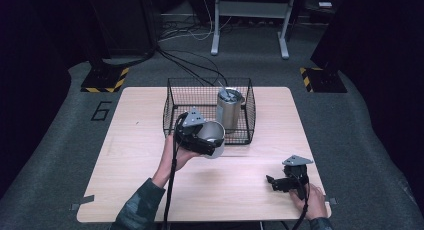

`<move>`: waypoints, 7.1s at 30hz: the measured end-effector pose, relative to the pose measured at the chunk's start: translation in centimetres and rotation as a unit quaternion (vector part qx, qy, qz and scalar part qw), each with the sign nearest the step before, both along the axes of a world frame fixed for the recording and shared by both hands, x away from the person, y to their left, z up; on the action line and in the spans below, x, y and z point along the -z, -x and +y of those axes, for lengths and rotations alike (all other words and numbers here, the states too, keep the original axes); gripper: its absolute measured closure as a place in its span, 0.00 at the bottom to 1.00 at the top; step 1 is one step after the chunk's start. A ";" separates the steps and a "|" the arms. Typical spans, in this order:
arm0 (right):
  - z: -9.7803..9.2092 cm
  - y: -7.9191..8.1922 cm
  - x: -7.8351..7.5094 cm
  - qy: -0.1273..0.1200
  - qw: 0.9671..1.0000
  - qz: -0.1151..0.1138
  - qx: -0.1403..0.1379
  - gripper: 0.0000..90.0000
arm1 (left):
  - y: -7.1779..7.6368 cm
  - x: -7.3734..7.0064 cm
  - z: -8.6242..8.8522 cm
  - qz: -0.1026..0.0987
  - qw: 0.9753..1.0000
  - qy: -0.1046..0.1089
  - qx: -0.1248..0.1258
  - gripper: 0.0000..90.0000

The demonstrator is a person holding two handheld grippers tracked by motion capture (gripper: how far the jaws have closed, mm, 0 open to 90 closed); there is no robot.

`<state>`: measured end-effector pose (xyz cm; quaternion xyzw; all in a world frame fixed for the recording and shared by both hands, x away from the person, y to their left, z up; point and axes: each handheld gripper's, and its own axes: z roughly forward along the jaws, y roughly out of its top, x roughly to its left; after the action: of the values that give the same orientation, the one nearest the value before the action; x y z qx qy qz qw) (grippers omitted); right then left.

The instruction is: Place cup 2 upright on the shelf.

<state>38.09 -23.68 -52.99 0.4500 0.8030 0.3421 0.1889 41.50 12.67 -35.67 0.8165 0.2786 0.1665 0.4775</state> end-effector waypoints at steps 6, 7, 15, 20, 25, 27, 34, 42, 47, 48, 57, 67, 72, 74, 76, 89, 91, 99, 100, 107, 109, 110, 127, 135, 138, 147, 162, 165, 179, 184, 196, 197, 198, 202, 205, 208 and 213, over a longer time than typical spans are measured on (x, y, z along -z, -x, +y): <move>0.0 0.0 0.0 0.000 1.000 0.000 0.000 0.00 | -0.3 -1.0 0.2 -0.005 1.000 0.003 -0.002 0.07; 0.0 0.0 0.0 0.000 1.000 0.000 0.000 0.00 | -0.3 -1.1 0.3 -0.007 1.000 0.003 -0.002 0.07; 0.0 0.0 0.0 0.000 1.000 0.000 0.000 0.00 | -0.8 -2.3 0.8 -0.017 1.000 0.002 -0.010 0.07; 0.0 0.0 0.0 0.000 1.000 0.000 0.000 0.00 | -1.4 -2.9 1.0 -0.021 1.000 0.001 -0.017 0.07; 0.0 0.0 0.0 0.000 1.000 0.000 0.000 0.00 | -2.2 -3.4 1.2 -0.025 0.999 -0.004 -0.022 0.07; 0.0 0.0 0.0 0.000 1.000 0.000 0.000 0.00 | -2.6 -3.6 1.2 -0.029 0.999 -0.005 -0.026 0.07; 0.0 0.0 0.0 0.000 1.000 0.000 0.000 0.00 | -3.4 -3.9 1.5 -0.029 0.999 -0.005 -0.036 0.07; 0.0 0.0 0.0 0.000 1.000 0.000 0.000 0.00 | -5.2 -4.1 2.0 -0.027 0.998 -0.012 -0.048 0.07; 0.0 0.0 0.0 0.000 1.000 0.000 -0.001 0.00 | -6.1 -4.0 2.1 -0.025 0.998 -0.012 -0.055 0.07; 0.0 0.0 0.0 0.000 1.000 0.000 0.001 0.00 | -6.3 -4.0 2.1 -0.023 0.998 -0.011 -0.057 0.07; 0.0 0.0 0.0 0.000 1.000 0.000 0.000 0.00 | -8.4 -3.4 2.4 -0.011 0.997 -0.019 -0.073 0.07; 0.0 0.0 0.0 0.000 1.000 0.000 0.001 0.00 | -10.3 -2.7 2.4 -0.002 0.997 -0.023 -0.079 0.07; 0.0 0.0 0.0 -0.002 1.000 0.001 -0.001 0.00 | -11.1 -2.2 2.4 0.001 0.996 -0.032 -0.078 0.07; 0.0 0.0 0.0 -0.003 1.000 0.001 -0.001 0.00 | -11.5 -2.0 2.3 0.002 0.996 -0.033 -0.079 0.07; 0.0 0.0 0.0 -0.003 1.000 0.001 -0.001 0.00 | -11.9 -1.7 2.3 0.006 0.996 -0.030 -0.081 0.07; 0.0 0.0 0.0 0.000 1.000 0.000 0.000 0.00 | -13.8 0.3 2.1 0.030 0.994 -0.057 -0.083 0.07; 0.0 0.0 0.0 0.000 1.000 0.000 0.000 0.00 | -14.0 0.5 2.0 0.035 0.994 -0.059 -0.083 0.07; 0.0 0.0 0.0 -0.002 1.000 0.001 -0.001 0.00 | -14.8 1.5 1.9 0.049 0.993 -0.061 -0.089 0.07; 0.0 0.0 0.0 -0.003 1.000 0.001 0.000 0.00 | -14.9 1.6 1.9 0.051 0.993 -0.065 -0.088 0.07; 0.0 0.0 0.0 0.000 1.000 0.000 0.000 0.00 | -15.4 2.8 1.9 0.061 0.991 -0.073 -0.090 0.07; 0.0 0.0 0.0 0.000 1.000 0.000 -0.001 0.00 | -15.6 3.2 2.0 0.066 0.991 -0.077 -0.091 0.07; 0.0 0.0 0.0 -0.002 1.000 0.002 0.001 0.00 | -15.6 3.4 2.1 0.068 0.990 -0.078 -0.093 0.07; 0.0 0.0 0.0 0.000 1.000 0.000 0.000 0.00 | -16.3 5.1 1.7 0.094 0.987 -0.098 -0.087 0.07; 0.0 0.0 0.0 0.000 1.000 0.000 0.000 0.00 | -16.5 5.6 1.4 0.103 0.985 -0.107 -0.090 0.07; 0.0 0.0 0.0 0.000 1.000 0.000 0.000 0.00 | -16.5 5.8 1.4 0.106 0.984 -0.109 -0.094 0.07; 0.0 0.0 0.0 0.000 1.000 0.000 0.001 0.00 | -16.7 6.2 1.4 0.115 0.982 -0.111 -0.097 0.07; 0.0 0.0 0.0 -0.001 1.000 0.001 0.002 0.00 | -16.6 6.2 1.6 0.120 0.981 -0.109 -0.103 0.06; 0.0 0.0 0.0 0.000 1.000 0.001 0.001 0.00 | -16.6 6.2 1.7 0.123 0.981 -0.103 -0.106 0.06; 0.0 0.0 0.0 -0.003 1.000 0.002 0.000 0.00 | -15.5 4.4 2.2 0.093 0.988 -0.077 -0.101 0.00; 0.0 0.0 0.0 -0.004 1.000 0.002 0.001 0.00 | -14.4 3.2 2.5 0.079 0.990 -0.064 -0.093 0.00; 0.0 0.0 0.0 -0.001 1.000 0.001 0.000 0.00 | -10.4 1.5 2.5 0.033 0.996 -0.052 -0.069 0.00; 0.0 0.0 0.0 -0.003 1.000 0.002 0.001 0.00 | -10.0 1.4 2.6 0.031 0.996 -0.050 -0.066 0.00; 0.0 0.0 0.0 -0.004 1.000 0.002 0.001 0.00 | -9.5 1.3 2.6 0.026 0.996 -0.051 -0.065 0.00; 0.0 0.0 0.0 -0.004 1.000 0.002 0.001 0.00 | -8.1 1.1 3.0 0.015 0.997 -0.051 -0.063 0.00; 0.0 0.0 0.0 -0.004 1.000 0.002 0.001 0.00 | -7.0 1.0 3.3 0.008 0.997 -0.045 -0.061 0.00; 0.0 0.0 0.0 -0.001 1.000 0.001 0.003 0.00 | -6.0 1.1 3.8 0.000 0.997 -0.044 -0.062 0.00; 0.0 0.0 0.0 0.002 1.000 0.000 0.000 0.00 | -4.1 1.5 4.6 -0.007 0.997 -0.043 -0.062 0.00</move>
<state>38.06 -23.68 -53.00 0.4496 0.8038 0.3405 0.1894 45.64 17.27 -37.12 0.8163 0.3179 0.2132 0.4326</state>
